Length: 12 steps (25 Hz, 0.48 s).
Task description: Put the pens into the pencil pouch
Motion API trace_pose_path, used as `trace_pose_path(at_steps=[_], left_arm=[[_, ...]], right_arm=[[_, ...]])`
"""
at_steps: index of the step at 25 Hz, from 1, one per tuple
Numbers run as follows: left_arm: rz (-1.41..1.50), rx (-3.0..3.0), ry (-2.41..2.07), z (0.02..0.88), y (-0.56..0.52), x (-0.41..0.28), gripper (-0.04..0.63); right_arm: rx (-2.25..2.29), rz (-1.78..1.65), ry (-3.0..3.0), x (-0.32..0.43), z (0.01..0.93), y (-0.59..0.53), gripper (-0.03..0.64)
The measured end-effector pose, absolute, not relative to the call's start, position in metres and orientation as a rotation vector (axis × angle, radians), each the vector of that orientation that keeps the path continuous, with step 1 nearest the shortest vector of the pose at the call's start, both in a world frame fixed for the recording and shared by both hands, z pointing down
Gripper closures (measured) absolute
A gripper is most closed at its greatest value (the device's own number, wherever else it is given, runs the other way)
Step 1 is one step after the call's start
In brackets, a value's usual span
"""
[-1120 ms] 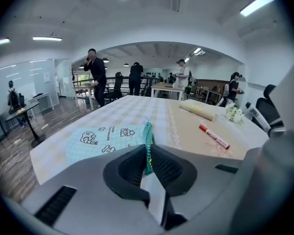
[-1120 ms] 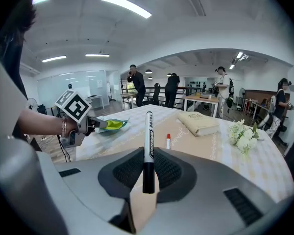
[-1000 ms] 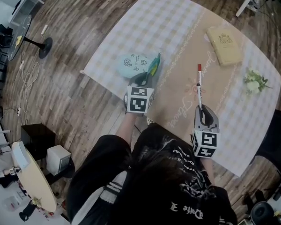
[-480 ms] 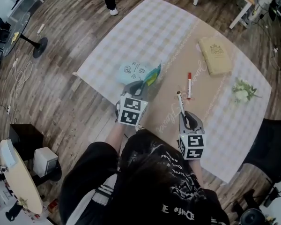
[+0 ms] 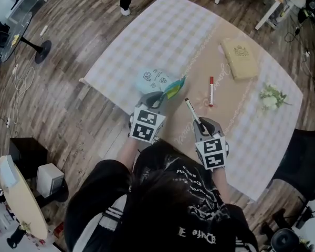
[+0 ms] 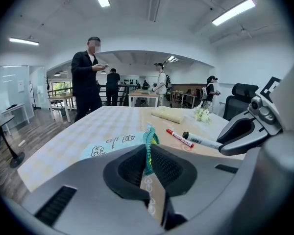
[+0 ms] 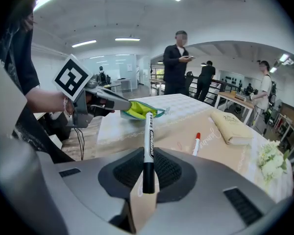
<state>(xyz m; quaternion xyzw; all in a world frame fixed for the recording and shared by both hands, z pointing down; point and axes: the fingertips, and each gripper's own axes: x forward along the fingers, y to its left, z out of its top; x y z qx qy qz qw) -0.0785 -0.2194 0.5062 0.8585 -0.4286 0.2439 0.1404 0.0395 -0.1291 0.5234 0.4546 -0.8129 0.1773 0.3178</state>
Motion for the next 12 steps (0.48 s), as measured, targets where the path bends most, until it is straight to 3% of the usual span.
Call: trace_pose_path(at_steps=[12], left_arm=[[0.764,2.566,-1.088,0.511,-0.204,-0.083,0.551]], right_arm=[[0.988,0.305,-2.058,-0.005,0.534,-0.151,0.546]])
